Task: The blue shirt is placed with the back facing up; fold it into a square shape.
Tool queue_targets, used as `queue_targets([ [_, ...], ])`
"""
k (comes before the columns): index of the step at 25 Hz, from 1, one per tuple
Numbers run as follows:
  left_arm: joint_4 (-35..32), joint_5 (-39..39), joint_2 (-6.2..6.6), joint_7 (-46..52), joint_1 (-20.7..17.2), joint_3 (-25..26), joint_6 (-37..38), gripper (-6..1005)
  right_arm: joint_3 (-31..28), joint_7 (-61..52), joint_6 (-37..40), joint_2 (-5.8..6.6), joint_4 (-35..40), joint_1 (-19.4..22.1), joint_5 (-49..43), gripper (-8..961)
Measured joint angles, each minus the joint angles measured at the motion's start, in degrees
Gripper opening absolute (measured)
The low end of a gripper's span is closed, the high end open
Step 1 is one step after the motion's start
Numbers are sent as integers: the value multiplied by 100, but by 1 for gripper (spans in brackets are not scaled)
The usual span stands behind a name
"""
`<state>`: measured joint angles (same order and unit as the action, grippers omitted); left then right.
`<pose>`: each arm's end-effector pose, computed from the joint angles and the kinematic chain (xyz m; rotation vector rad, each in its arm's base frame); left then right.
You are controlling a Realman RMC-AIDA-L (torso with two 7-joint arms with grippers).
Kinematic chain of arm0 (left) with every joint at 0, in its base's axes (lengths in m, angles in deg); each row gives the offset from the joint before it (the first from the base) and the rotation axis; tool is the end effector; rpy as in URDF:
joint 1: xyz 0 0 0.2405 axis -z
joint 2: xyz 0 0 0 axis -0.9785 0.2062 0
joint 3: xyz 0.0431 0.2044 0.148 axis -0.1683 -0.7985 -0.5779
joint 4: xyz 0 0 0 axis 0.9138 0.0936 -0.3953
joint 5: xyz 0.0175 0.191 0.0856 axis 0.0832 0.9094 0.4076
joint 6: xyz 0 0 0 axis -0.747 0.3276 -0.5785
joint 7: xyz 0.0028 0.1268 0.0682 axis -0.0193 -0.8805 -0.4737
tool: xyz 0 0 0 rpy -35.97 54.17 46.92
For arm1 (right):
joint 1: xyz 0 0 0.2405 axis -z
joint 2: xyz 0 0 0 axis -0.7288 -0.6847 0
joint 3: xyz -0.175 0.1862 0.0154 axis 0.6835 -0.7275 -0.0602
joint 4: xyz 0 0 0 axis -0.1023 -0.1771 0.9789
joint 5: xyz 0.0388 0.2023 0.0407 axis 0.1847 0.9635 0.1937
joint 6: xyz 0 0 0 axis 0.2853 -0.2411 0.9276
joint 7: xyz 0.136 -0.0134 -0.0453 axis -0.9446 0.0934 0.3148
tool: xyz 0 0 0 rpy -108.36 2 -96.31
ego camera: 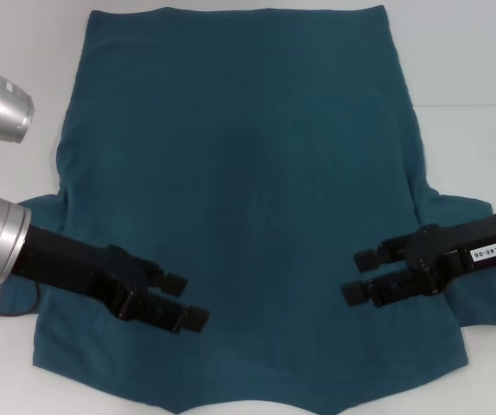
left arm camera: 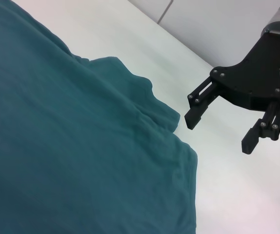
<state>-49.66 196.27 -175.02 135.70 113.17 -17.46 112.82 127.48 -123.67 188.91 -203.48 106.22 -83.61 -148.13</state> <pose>-0.2068 0.3258 0.0298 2.9423 1.0159 0.2012 0.2122 0.3435 0.0225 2.9554 -1.0012 -0.3142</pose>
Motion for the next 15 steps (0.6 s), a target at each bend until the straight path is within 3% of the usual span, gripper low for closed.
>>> queue_targets([
  [5,0,-1,38,457,-4,325,-252,792,-437,-457,-253,8,-63,-39,21,824],
  [7,4,8,110,896,-37,717,-409,792,-799,-950,-421,61,-179,-97,59,824],
  [10,33,43,222,1578,-107,1414,-560,791,-1249,-1759,-654,219,-444,-176,261,824],
  [11,89,57,265,1843,-144,1657,-615,791,-1397,-2181,-823,369,-708,-221,487,824],
  [12,147,76,301,2026,-170,1832,-660,791,-1397,-2181,-823,369,-708,-221,487,824],
  [15,360,214,395,2409,-253,2309,-786,791,-1445,-2574,-1157,598,-1051,-317,704,824],
])
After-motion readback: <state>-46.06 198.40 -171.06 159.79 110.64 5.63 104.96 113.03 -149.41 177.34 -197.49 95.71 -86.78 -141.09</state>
